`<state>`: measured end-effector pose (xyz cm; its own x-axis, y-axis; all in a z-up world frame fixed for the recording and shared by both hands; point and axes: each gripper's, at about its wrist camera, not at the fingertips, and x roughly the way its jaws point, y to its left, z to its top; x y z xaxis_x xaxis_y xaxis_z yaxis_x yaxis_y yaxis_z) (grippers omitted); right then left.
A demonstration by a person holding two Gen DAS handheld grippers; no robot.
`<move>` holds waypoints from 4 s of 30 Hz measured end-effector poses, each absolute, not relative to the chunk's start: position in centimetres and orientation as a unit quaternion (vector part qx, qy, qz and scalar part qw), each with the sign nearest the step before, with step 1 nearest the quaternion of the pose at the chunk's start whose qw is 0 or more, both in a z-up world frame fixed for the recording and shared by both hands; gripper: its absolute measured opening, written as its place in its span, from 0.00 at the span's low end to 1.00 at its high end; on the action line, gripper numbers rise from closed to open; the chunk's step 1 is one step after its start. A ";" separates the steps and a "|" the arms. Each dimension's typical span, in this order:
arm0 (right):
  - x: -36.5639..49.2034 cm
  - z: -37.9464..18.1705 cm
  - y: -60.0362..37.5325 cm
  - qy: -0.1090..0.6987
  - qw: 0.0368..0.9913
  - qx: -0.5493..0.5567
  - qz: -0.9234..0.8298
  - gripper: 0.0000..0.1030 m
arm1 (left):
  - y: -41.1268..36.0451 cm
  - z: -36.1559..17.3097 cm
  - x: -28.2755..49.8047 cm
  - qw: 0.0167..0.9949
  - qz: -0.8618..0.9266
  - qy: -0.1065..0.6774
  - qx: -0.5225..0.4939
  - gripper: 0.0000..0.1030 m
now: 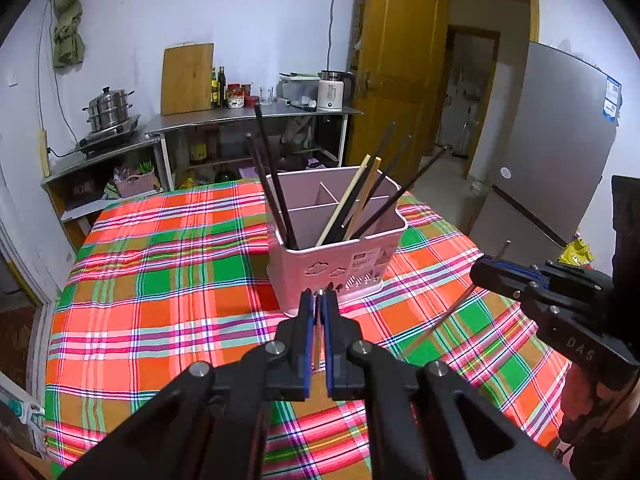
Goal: Organize utensils
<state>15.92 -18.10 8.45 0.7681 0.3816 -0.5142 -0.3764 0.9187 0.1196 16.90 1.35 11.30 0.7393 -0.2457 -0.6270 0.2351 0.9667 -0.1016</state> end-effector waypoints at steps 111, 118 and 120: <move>7.6 7.7 -18.7 0.224 0.957 0.026 0.184 0.27 | 0.2 7.9 7.1 0.958 -0.114 0.260 -0.036 0.46; 6.0 7.5 -18.9 0.248 0.950 0.045 0.182 0.27 | 0.2 7.3 5.3 0.961 -0.108 0.251 -0.038 0.46; 5.6 7.5 -18.8 0.253 0.949 0.045 0.182 0.27 | 0.1 7.2 5.1 0.961 -0.108 0.250 -0.039 0.46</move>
